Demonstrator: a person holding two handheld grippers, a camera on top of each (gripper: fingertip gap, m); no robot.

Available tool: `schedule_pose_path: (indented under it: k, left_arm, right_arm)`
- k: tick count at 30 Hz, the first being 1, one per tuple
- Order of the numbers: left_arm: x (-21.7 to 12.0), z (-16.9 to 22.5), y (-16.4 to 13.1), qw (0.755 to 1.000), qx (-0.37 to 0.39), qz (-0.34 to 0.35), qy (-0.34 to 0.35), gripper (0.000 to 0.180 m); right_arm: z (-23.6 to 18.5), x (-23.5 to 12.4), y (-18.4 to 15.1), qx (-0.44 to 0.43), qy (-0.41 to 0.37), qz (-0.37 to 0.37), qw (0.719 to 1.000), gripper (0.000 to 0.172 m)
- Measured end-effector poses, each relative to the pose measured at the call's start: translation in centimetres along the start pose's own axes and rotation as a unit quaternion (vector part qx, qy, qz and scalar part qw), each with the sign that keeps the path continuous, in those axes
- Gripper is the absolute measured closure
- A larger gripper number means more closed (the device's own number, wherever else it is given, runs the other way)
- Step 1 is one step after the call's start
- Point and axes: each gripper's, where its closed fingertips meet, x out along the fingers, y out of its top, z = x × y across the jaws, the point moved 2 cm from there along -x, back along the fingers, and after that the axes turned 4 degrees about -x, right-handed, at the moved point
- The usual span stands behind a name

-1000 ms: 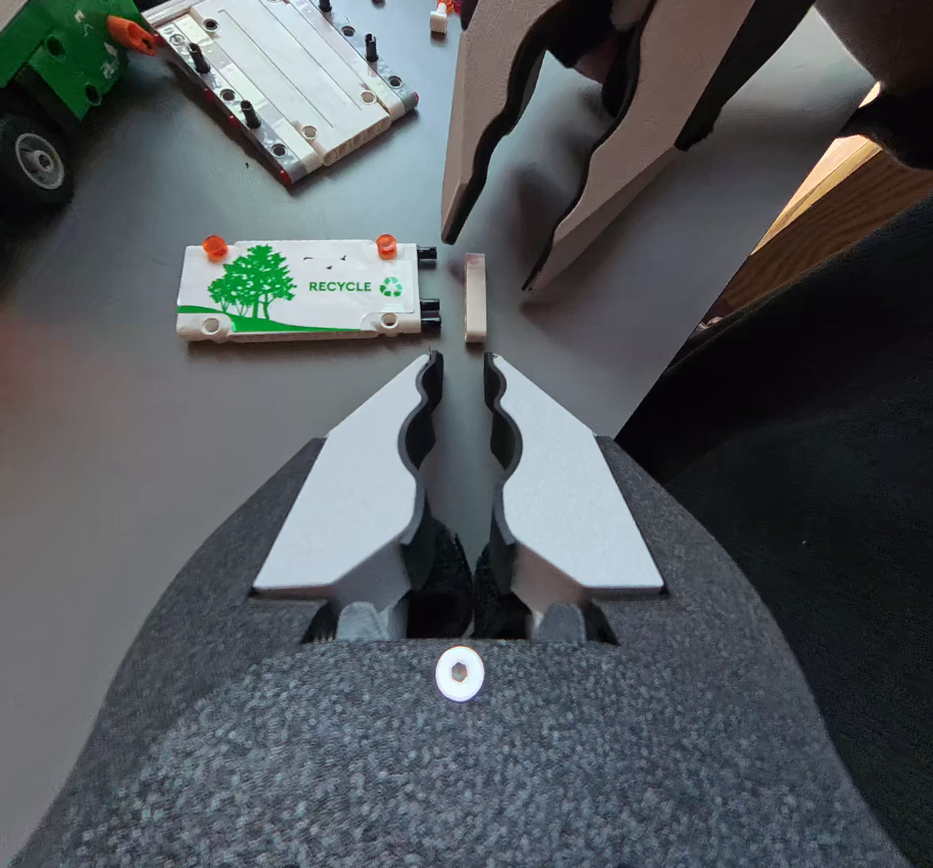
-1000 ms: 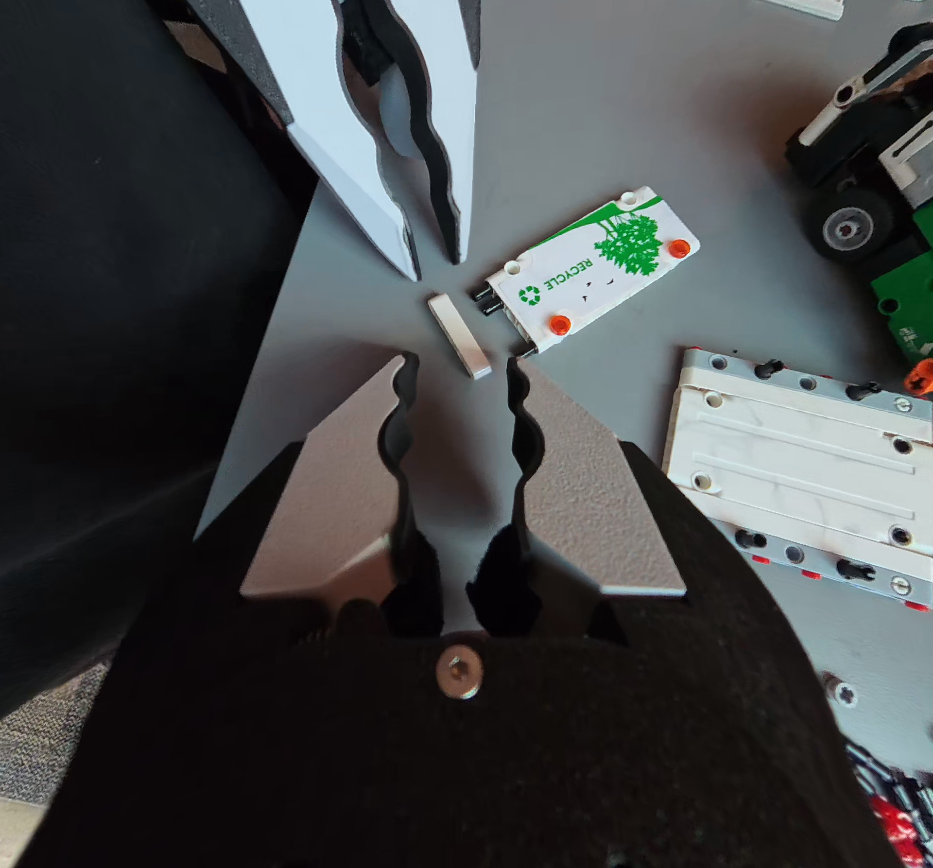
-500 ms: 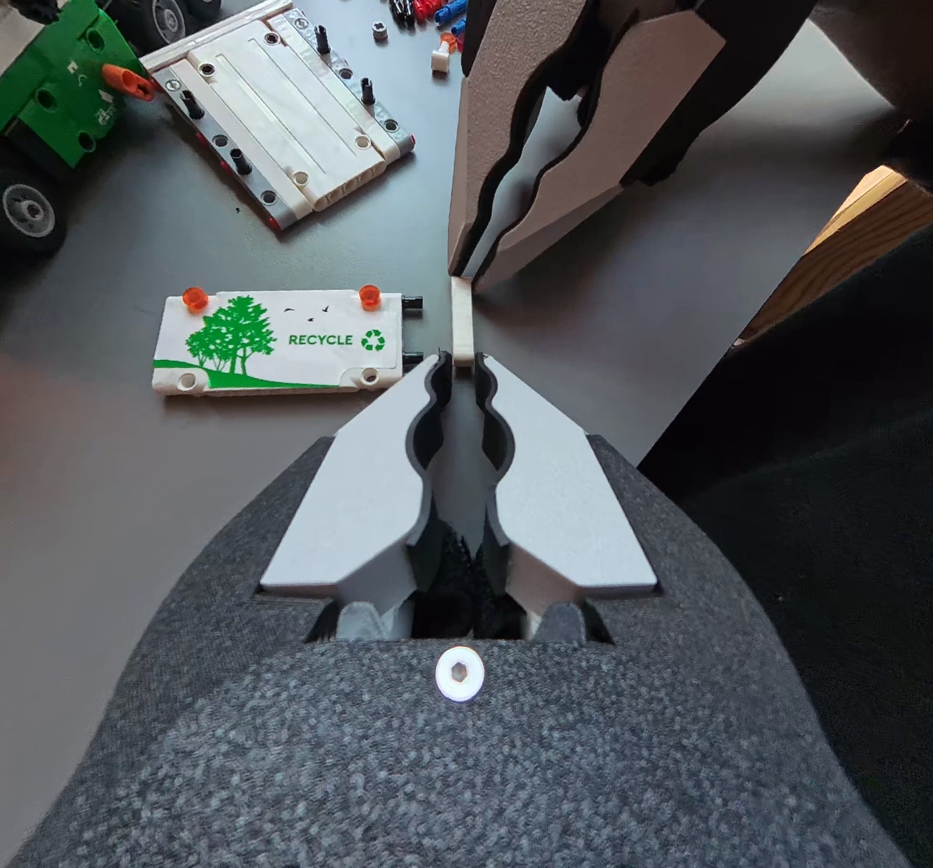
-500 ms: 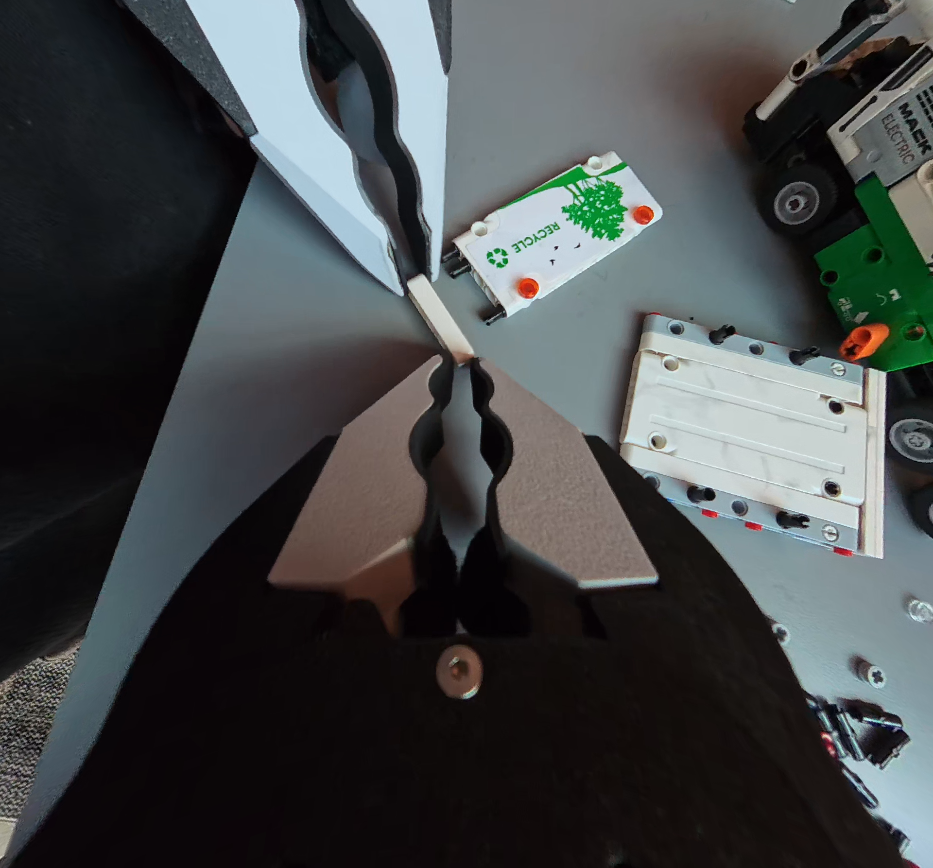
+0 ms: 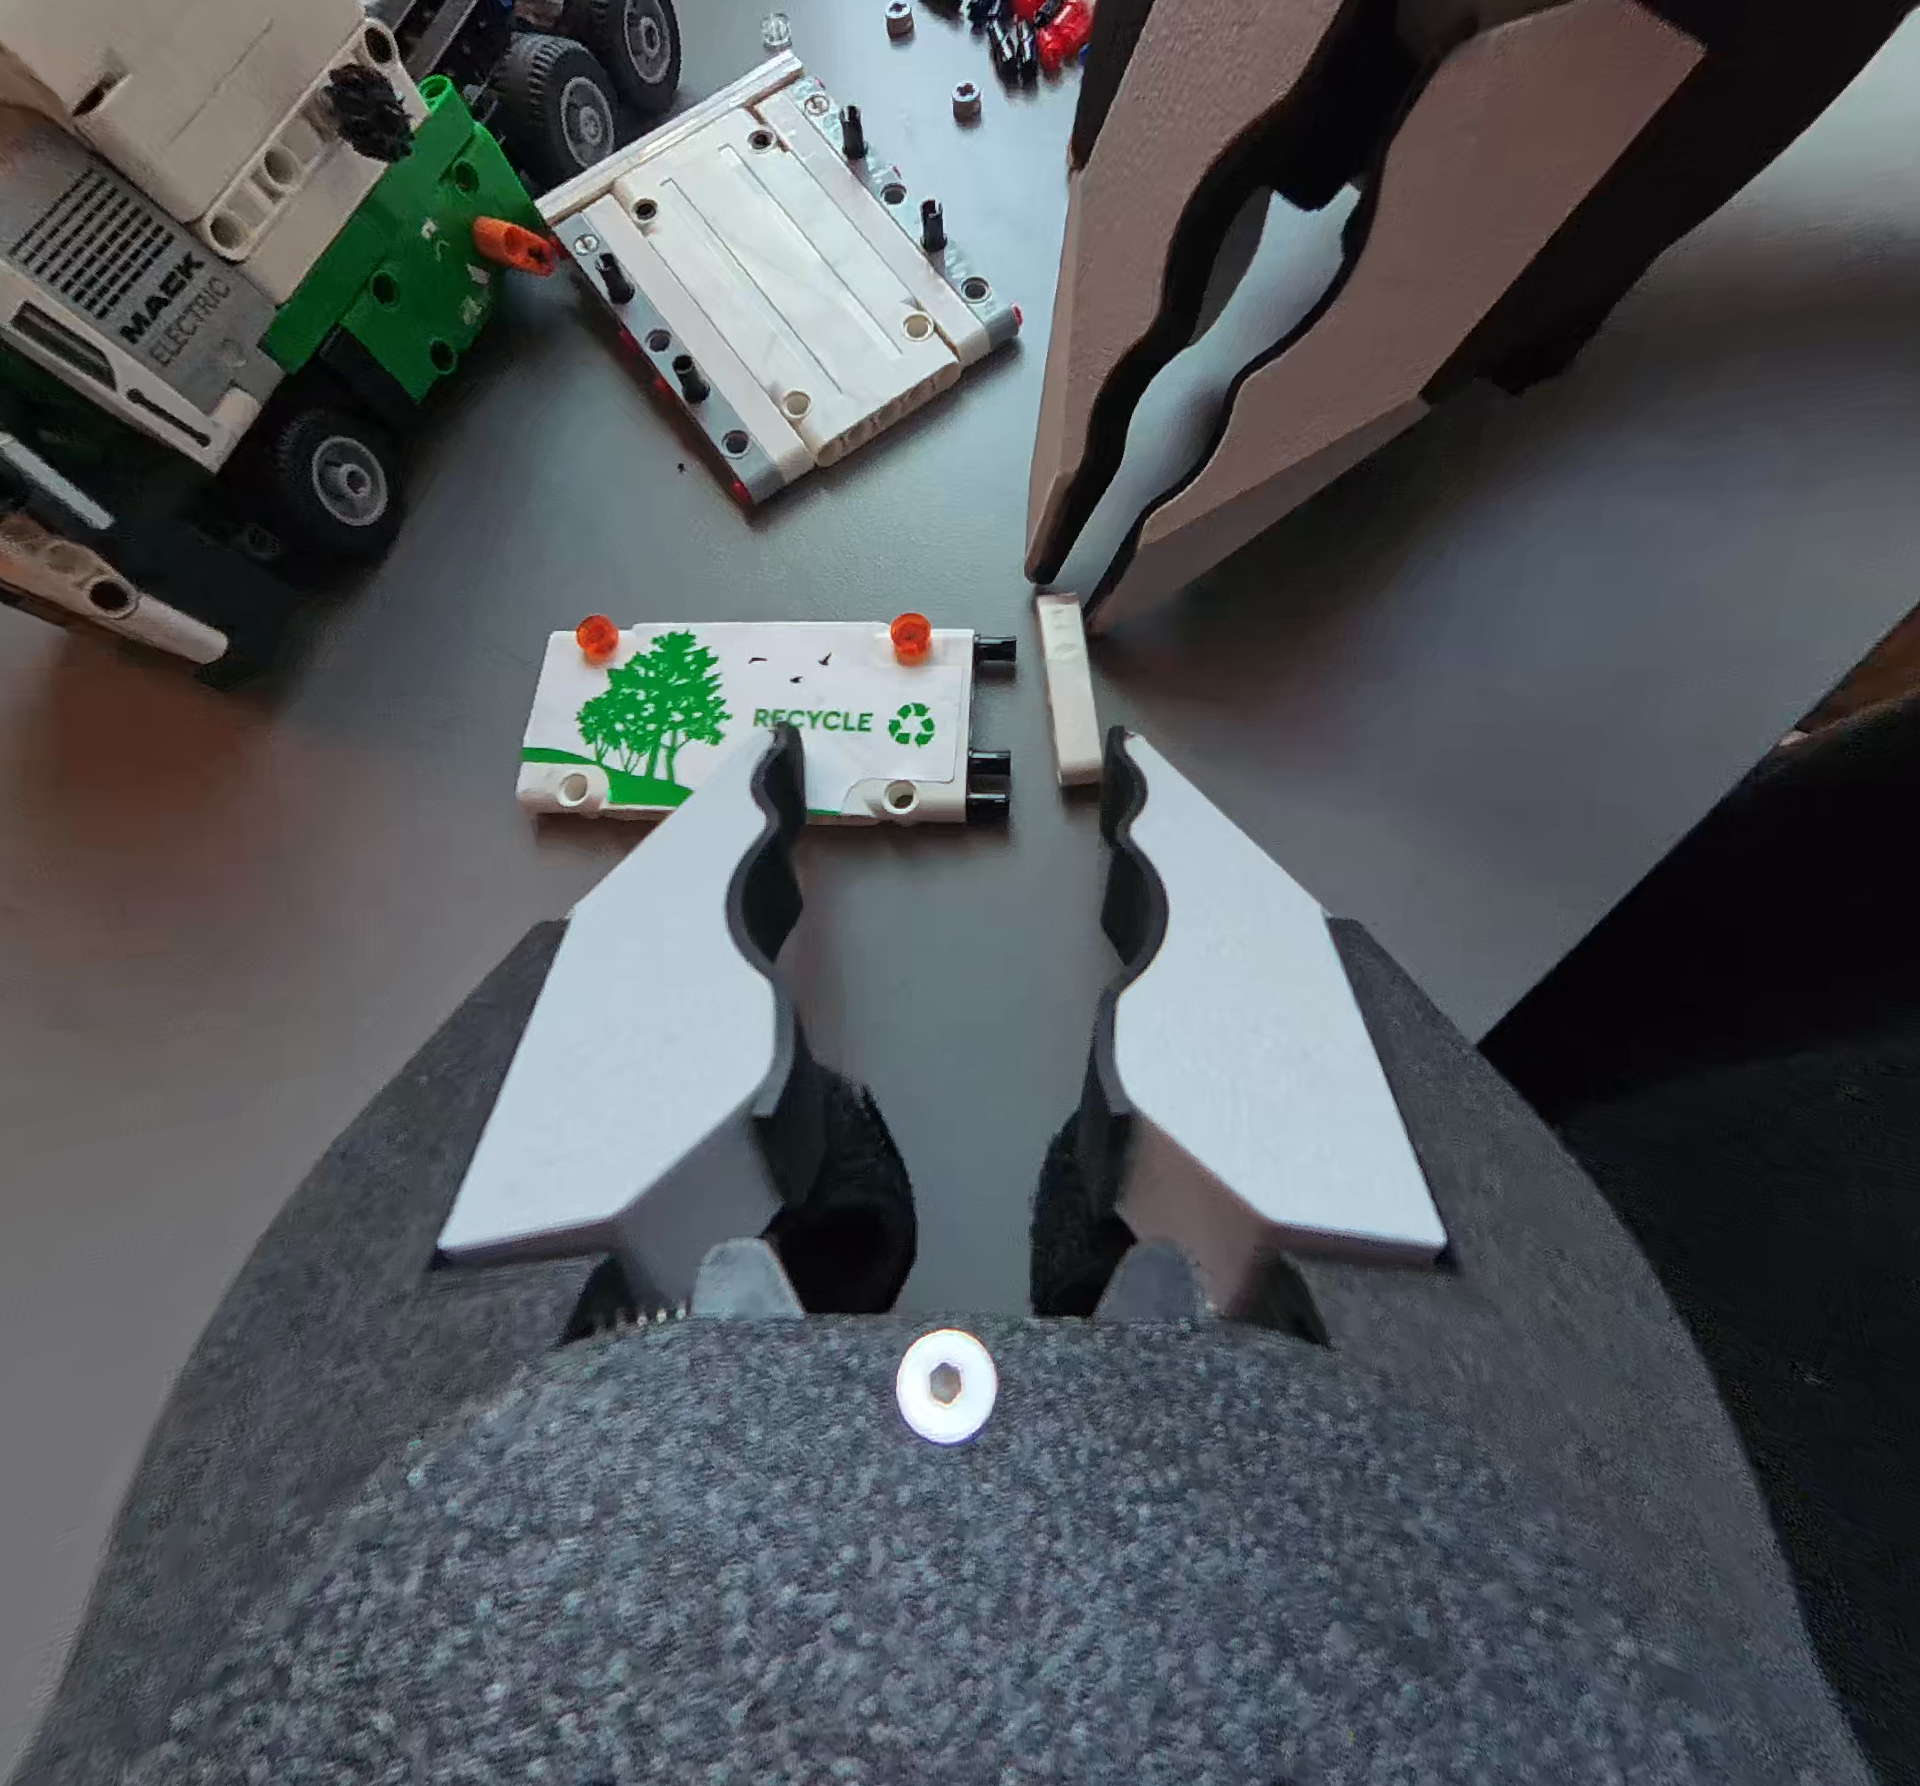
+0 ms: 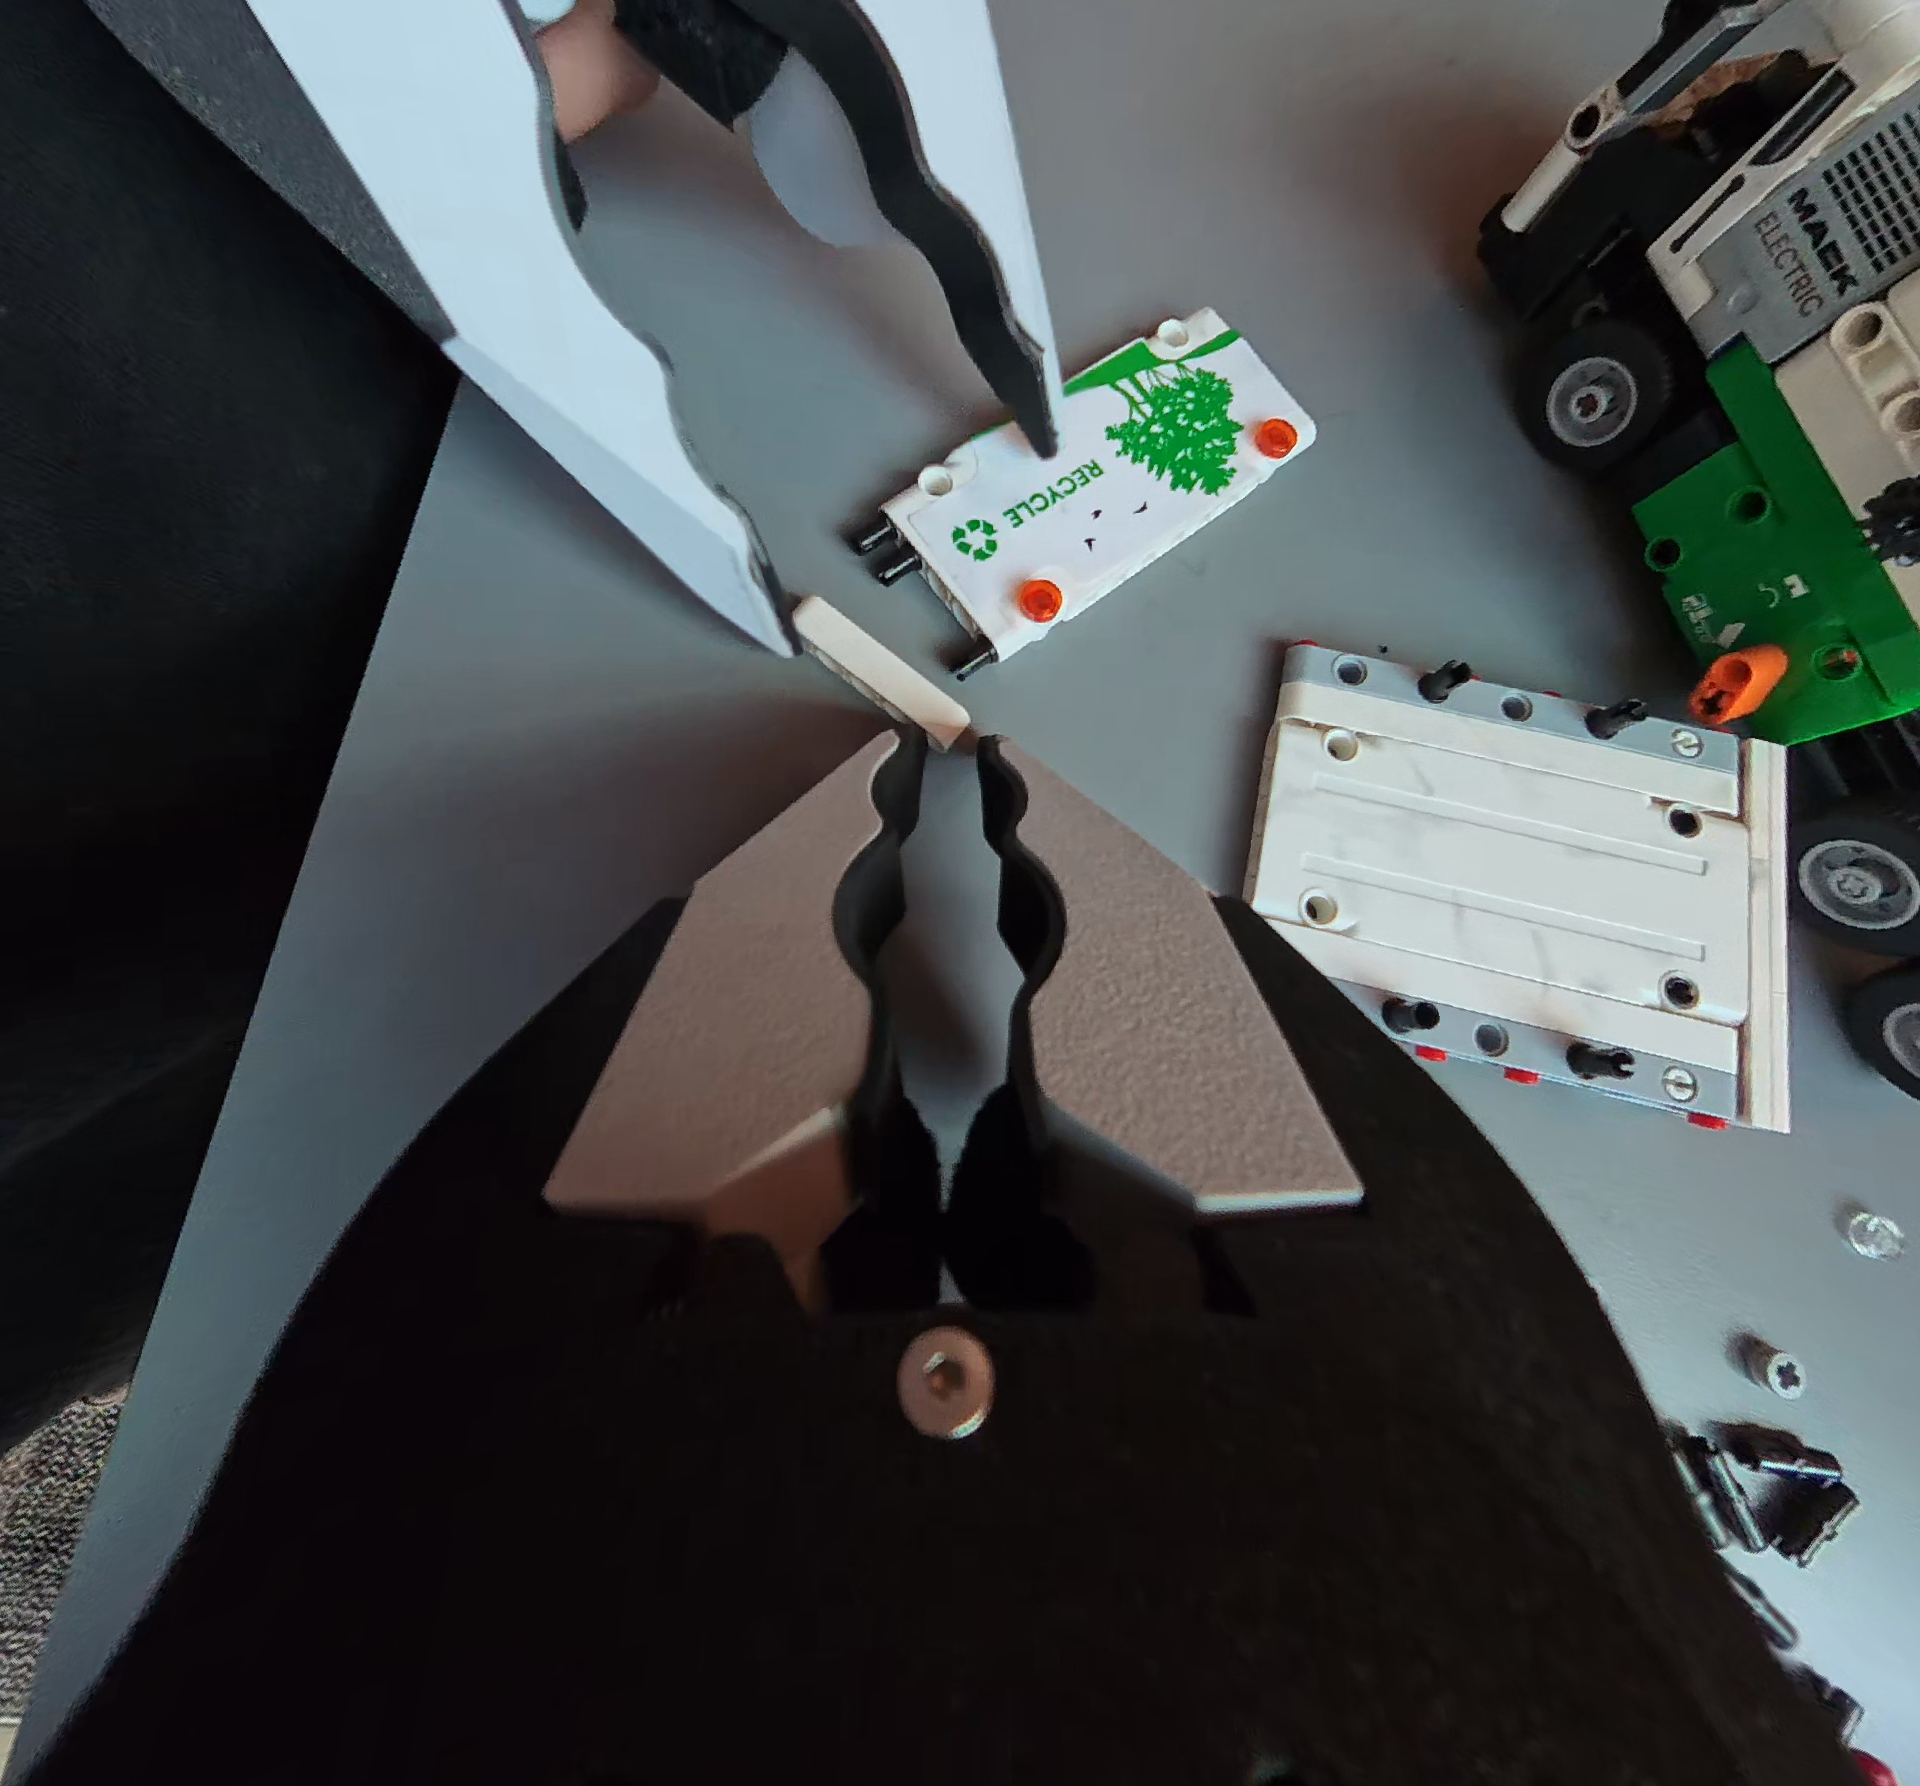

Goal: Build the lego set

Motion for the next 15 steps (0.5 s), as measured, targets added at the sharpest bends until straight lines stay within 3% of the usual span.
schedule_pose_path:
  k: [6,15]
  left_arm:
    - [0.11,-0.41,-0.02,1.0,-0.009,0.0,0.004,0.136]
    - [-0.35,-0.83,0.07,1.0,-0.004,0.003,0.01,0.131]
  right_arm:
    - [0.38,0.06,-0.03,0.011,-0.009,0.002,1.0,0.161]
    - [0.69,0.43,0.33,0.012,-0.008,0.0,1.0,0.155]
